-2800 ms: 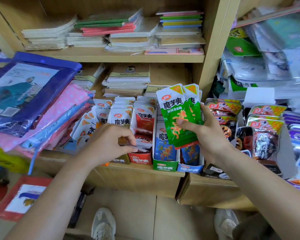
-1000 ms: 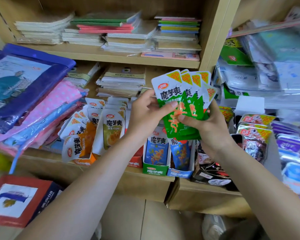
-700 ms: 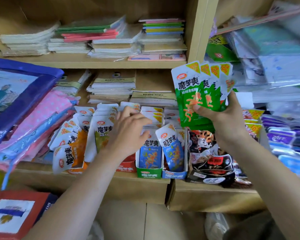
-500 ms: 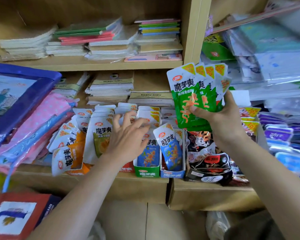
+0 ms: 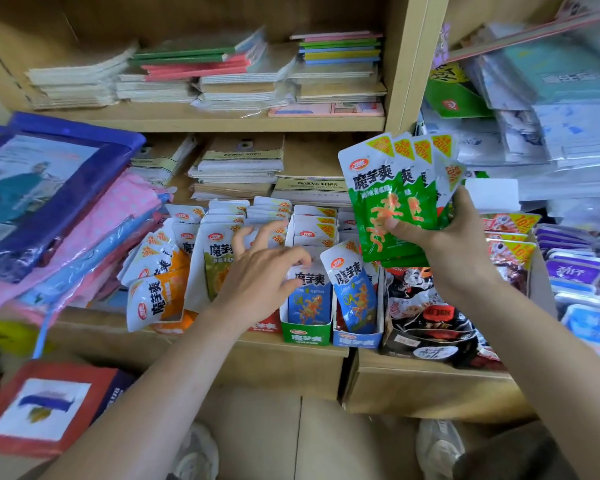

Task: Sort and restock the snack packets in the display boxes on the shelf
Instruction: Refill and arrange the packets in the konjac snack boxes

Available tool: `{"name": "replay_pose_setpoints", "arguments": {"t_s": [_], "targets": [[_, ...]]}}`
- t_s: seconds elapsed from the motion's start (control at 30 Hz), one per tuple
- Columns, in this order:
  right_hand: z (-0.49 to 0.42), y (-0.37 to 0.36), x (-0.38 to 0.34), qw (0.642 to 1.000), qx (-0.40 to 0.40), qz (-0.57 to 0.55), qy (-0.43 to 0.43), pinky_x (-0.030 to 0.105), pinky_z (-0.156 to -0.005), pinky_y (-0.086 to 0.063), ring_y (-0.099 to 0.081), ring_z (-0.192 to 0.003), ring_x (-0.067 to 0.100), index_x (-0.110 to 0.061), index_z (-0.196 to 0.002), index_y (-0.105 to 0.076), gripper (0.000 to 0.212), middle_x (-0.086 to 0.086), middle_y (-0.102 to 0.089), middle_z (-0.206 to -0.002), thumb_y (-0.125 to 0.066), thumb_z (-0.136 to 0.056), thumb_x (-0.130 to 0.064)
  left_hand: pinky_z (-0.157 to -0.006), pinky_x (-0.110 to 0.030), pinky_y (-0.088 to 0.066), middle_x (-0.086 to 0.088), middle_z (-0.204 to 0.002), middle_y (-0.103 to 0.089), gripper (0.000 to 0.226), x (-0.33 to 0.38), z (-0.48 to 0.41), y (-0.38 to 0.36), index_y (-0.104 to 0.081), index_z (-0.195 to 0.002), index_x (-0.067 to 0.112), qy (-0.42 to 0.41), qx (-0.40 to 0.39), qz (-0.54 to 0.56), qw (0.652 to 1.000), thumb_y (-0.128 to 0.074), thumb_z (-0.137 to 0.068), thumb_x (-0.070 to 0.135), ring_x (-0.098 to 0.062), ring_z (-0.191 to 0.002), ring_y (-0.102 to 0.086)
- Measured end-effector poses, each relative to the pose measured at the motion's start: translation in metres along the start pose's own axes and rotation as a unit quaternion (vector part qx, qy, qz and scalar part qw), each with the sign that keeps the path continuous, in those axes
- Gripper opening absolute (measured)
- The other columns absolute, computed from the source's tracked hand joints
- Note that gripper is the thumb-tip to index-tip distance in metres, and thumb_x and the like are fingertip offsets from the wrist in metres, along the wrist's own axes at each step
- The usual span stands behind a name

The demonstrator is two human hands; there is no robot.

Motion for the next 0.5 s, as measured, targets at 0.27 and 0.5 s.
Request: {"name": "replay_pose_setpoints", "arguments": {"t_s": [0.27, 0.5], "targets": [[-0.001, -0.004, 0.003, 1.000, -0.001, 0.000, -0.002, 0.049, -0.093, -0.058, -0.069, -0.114, 0.023, -0.023, -0.136, -0.050, 0.077, 0.002, -0.070, -0.125, -0.088, -0.072, -0.003, -0.100, -0.049, -0.022, 0.024, -0.087, -0.065, 0.009, 0.006, 0.003, 0.016, -0.077, -0.080, 0.037, -0.044, 0.012, 0.092, 0.995, -0.081, -0.075, 0.031, -0.020, -0.123, -0.047], [-0.002, -0.010, 0.003, 1.000, -0.005, -0.006, -0.006, 0.046, -0.096, -0.057, -0.069, -0.115, 0.019, -0.020, -0.140, -0.048, 0.085, -0.001, -0.070, -0.126, -0.091, -0.067, -0.008, -0.103, -0.033, -0.022, 0.033, -0.088, -0.069, 0.012, 0.004, 0.024, 0.014, -0.075, -0.076, 0.049, -0.059, -0.094, 0.186, 0.976, -0.064, -0.073, 0.052, 0.000, -0.122, -0.048]]}}
Point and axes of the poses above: each hand's wrist, its own z-axis away from the middle knuckle, its own y-axis out of the back of the hand, x = y × z, the point moved 9 cm from there along -z, towards the middle knuckle
